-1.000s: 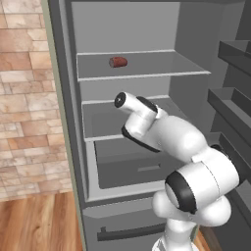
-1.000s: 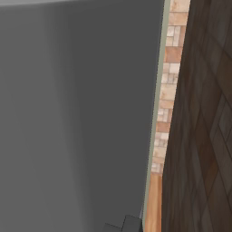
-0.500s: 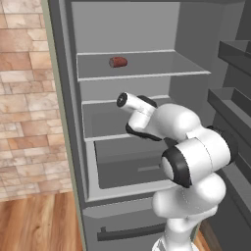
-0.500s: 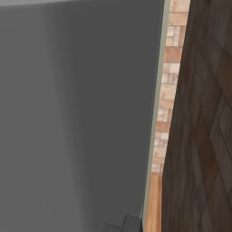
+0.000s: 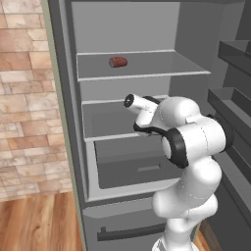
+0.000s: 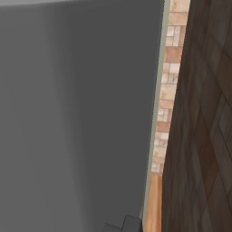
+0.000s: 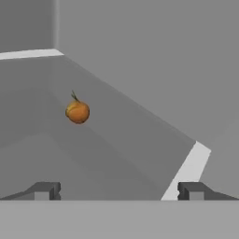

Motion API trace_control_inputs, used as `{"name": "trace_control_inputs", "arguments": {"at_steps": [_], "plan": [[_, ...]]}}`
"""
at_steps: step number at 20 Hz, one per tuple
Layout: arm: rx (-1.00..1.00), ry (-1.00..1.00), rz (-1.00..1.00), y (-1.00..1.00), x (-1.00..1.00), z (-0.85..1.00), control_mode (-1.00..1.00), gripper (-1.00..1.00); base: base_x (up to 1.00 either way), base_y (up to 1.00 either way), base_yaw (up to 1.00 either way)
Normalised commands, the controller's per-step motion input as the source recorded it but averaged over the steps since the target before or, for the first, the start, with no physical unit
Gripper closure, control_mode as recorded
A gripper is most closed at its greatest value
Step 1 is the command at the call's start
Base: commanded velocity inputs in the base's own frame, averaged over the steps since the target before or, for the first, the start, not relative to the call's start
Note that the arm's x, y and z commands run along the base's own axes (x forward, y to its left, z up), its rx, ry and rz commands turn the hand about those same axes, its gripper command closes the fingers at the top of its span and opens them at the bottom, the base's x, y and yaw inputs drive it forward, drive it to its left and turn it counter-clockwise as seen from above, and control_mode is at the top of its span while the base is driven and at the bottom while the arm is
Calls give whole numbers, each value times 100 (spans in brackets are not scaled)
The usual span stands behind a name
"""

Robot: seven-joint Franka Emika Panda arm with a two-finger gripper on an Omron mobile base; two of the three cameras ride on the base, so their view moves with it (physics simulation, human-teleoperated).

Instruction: Move the pork loin and apricot from the second highest shelf to the top shelf to make space. Then, place the pitcher from the counter on the cleared second highest shelf.

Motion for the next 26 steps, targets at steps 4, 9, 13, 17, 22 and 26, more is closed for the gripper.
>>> {"name": "trace_control_inputs", "arguments": {"at_steps": [4,9,13,17,22,26], "plan": [[0,7,0,-38,32,-23,-100,-100,0,0,0],[0,7,0,-30,37,-20,-100,-100,0,0,0],[0,1,0,-15,48,-14,-100,-100,0,0,0],[0,0,0,-13,44,-11,-100,-100,0,0,0],[0,0,0,-15,31,-15,-100,-100,0,0,0],[0,0,0,-11,33,-11,-100,-100,0,0,0]]}}
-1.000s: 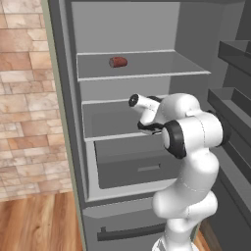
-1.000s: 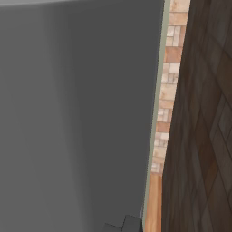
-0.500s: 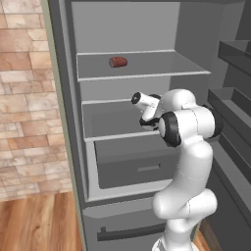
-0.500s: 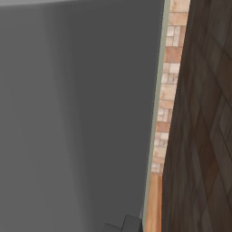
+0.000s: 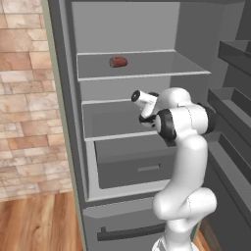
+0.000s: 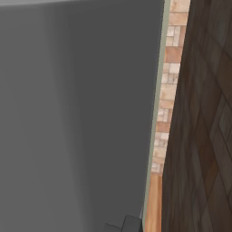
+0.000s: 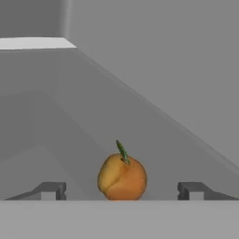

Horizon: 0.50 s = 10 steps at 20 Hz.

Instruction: Move the pork loin and apricot from the second highest shelf to the top shelf to make space. Then, place the pitcher from the counter on the cleared second highest shelf.

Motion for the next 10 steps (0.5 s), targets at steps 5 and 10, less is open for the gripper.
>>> {"name": "trace_control_inputs", "arguments": {"at_steps": [5,10], "plan": [[0,0,0,-11,30,-13,-100,-100,0,0,0],[0,0,0,-15,18,-31,-100,-100,0,0,0]]}}
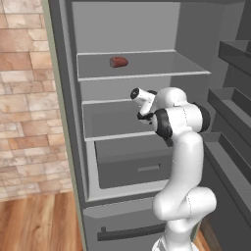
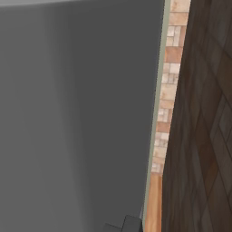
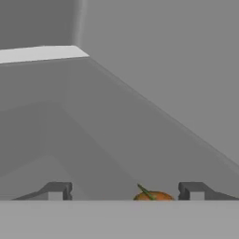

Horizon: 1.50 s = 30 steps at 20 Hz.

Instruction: Move the pork loin and apricot from the second highest shelf to the top shelf to make space. Then, place the pitcher from the counter on the cleared second highest shelf.

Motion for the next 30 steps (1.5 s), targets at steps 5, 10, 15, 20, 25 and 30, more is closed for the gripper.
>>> {"name": "trace_control_inputs", "arguments": {"at_steps": [5,10,15,20,25,30], "plan": [[0,0,0,-17,8,-40,-100,-100,0,0,0],[0,0,0,-26,-2,-40,-100,-100,0,0,0],[0,-1,0,-23,-24,-34,-100,-100,0,0,0],[0,-4,0,-27,-43,-35,-100,-100,0,0,0],[0,-4,0,-19,-41,-47,-100,-100,0,0,0],[0,-2,0,-3,-17,-51,-100,100,0,0,0]]}}
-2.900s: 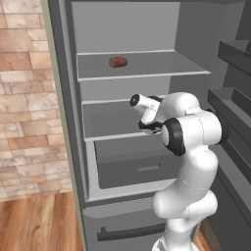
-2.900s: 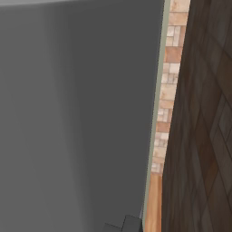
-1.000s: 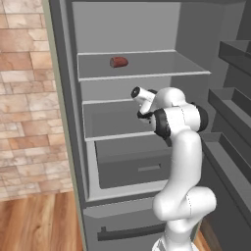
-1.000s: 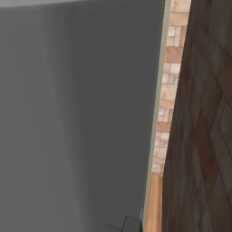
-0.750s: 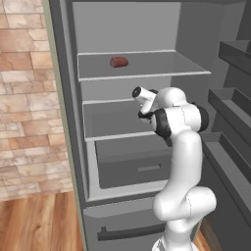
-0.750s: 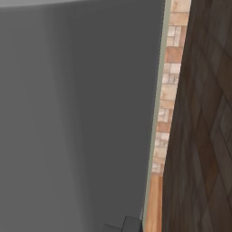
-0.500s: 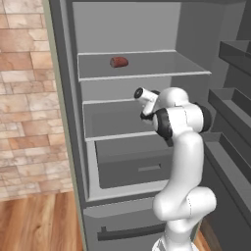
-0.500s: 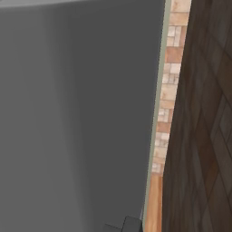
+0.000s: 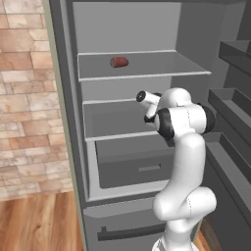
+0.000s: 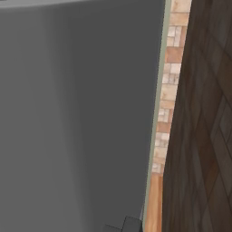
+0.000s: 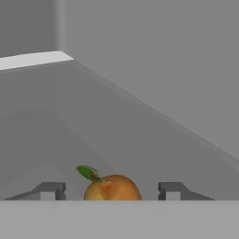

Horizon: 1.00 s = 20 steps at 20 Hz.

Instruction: Move the pork loin and apricot from the second highest shelf to the top shelf to make space. Then, place the pitcher from the counter on the cleared second highest shelf.

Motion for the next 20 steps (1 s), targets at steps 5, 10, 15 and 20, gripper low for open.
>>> {"name": "trace_control_inputs", "arguments": {"at_steps": [5,10,15,20], "plan": [[0,-2,0,0,-4,-42,-100,100,0,0,0],[0,-6,0,0,-18,-29,-100,100,0,0,0],[-2,-18,0,29,-62,5,-100,100,0,0,0],[-12,-14,0,77,-74,28,-100,100,0,0,0]]}}
